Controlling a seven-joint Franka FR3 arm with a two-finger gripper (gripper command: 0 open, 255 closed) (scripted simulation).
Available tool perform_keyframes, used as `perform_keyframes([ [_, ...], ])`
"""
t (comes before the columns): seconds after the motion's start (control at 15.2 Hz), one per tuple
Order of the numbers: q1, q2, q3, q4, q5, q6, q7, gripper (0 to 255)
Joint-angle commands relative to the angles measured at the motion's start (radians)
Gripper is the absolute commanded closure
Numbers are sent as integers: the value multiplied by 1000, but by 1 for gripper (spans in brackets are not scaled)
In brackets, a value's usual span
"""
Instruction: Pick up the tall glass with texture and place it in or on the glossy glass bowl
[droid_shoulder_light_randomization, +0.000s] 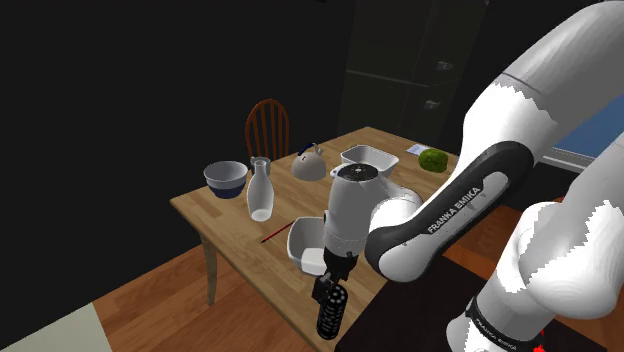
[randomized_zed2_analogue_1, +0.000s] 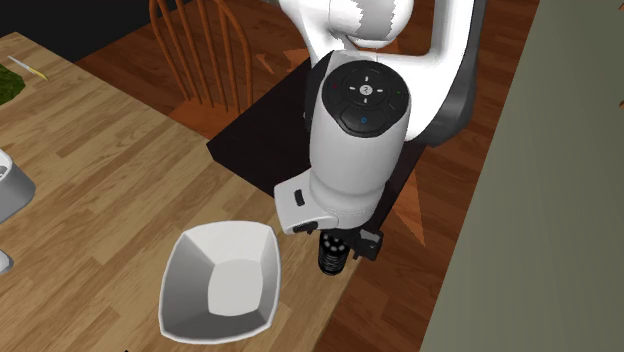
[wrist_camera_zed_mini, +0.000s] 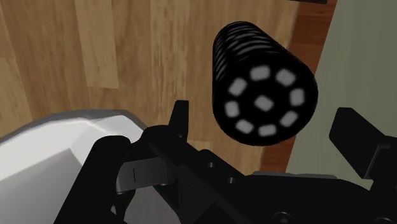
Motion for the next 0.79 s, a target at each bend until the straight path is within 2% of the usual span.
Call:
perform_keyframes([
  [0.0, -10, 39, 9, -2, -29, 40, 25, 0],
  [0.2, -34, 113, 16, -2, -108, 108, 81, 0],
  [0.73, -32, 113, 14, -2, -108, 108, 81, 0],
])
